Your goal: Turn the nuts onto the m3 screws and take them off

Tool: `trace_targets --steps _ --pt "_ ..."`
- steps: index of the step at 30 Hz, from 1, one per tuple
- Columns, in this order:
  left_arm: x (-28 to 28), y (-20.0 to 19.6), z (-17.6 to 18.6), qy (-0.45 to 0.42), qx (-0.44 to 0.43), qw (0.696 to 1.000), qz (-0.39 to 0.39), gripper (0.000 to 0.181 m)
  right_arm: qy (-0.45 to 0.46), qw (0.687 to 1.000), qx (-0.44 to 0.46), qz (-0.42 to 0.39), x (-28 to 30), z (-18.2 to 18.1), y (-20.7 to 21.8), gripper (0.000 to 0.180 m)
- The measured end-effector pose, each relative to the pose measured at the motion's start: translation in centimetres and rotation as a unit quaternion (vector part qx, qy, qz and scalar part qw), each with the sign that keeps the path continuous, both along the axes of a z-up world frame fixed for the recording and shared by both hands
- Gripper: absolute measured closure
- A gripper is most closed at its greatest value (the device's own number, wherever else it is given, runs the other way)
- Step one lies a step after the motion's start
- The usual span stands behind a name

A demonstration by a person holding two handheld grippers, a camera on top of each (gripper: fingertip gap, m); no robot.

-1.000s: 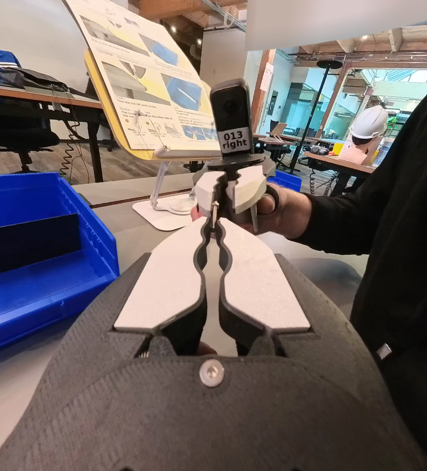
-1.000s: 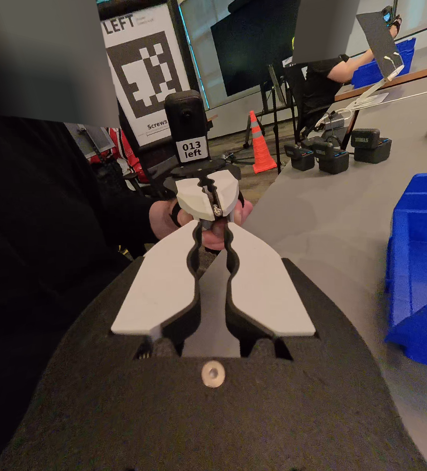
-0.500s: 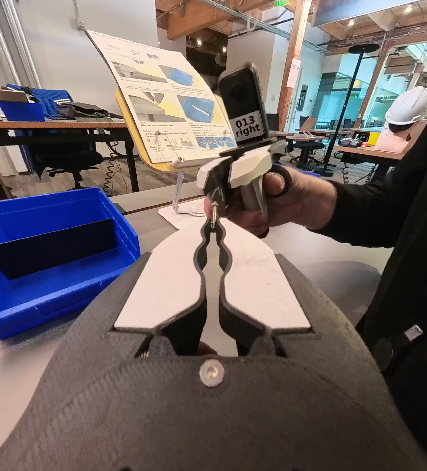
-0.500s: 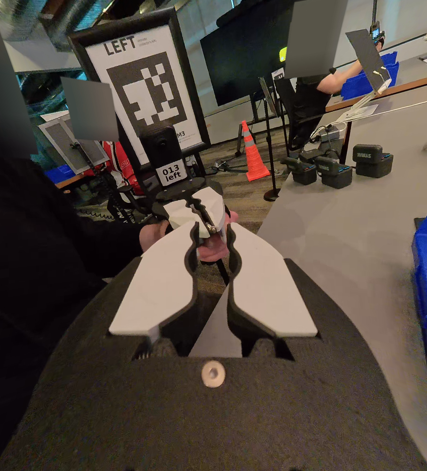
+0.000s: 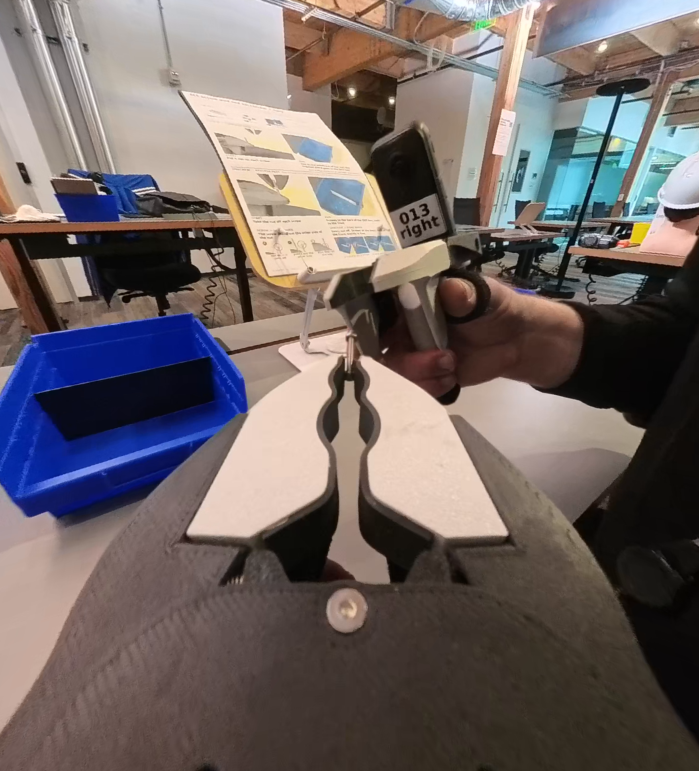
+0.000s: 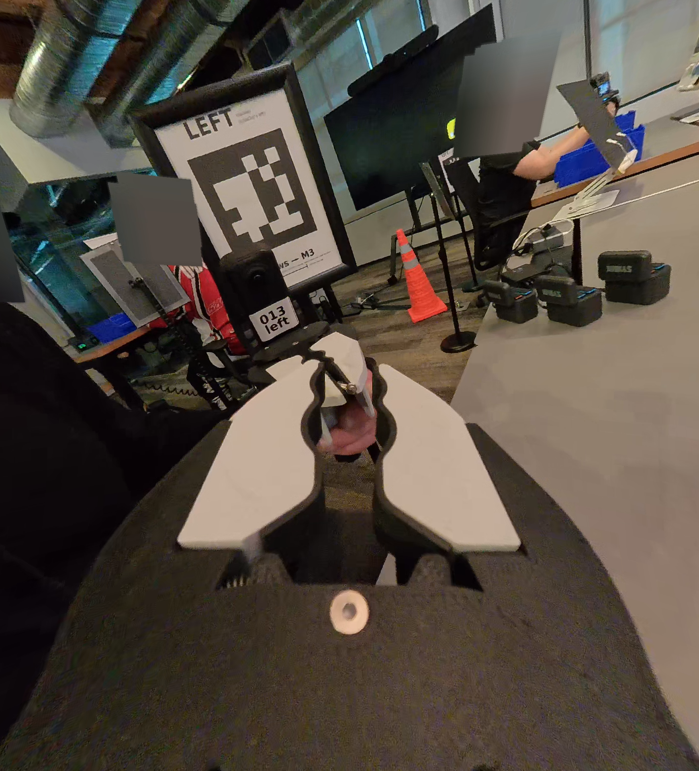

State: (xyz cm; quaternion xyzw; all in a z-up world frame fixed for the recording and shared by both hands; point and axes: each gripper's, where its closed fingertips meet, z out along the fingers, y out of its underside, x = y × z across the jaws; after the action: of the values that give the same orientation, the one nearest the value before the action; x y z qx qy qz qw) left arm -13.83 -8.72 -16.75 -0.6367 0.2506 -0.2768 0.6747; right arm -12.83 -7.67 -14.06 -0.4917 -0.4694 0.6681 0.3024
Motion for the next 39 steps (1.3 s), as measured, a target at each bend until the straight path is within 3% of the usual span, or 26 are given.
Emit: trace_targets --steps 27,32,39 --pt "0.3 0.3 -1.4 0.035 0.000 0.999 0.011 0.178 -0.036 0.993 -0.037 0.102 -1.3 -3.2 -1.2 0.158" --pt "0.7 0.5 -1.4 0.047 0.002 0.999 0.010 0.178 -0.033 0.993 -0.038 0.104 -1.0 -3.2 -1.4 0.173" --pt "0.5 0.5 -1.2 0.042 0.006 0.999 0.016 0.178 -0.037 0.993 -0.041 0.109 -1.0 -3.4 -1.6 0.174"
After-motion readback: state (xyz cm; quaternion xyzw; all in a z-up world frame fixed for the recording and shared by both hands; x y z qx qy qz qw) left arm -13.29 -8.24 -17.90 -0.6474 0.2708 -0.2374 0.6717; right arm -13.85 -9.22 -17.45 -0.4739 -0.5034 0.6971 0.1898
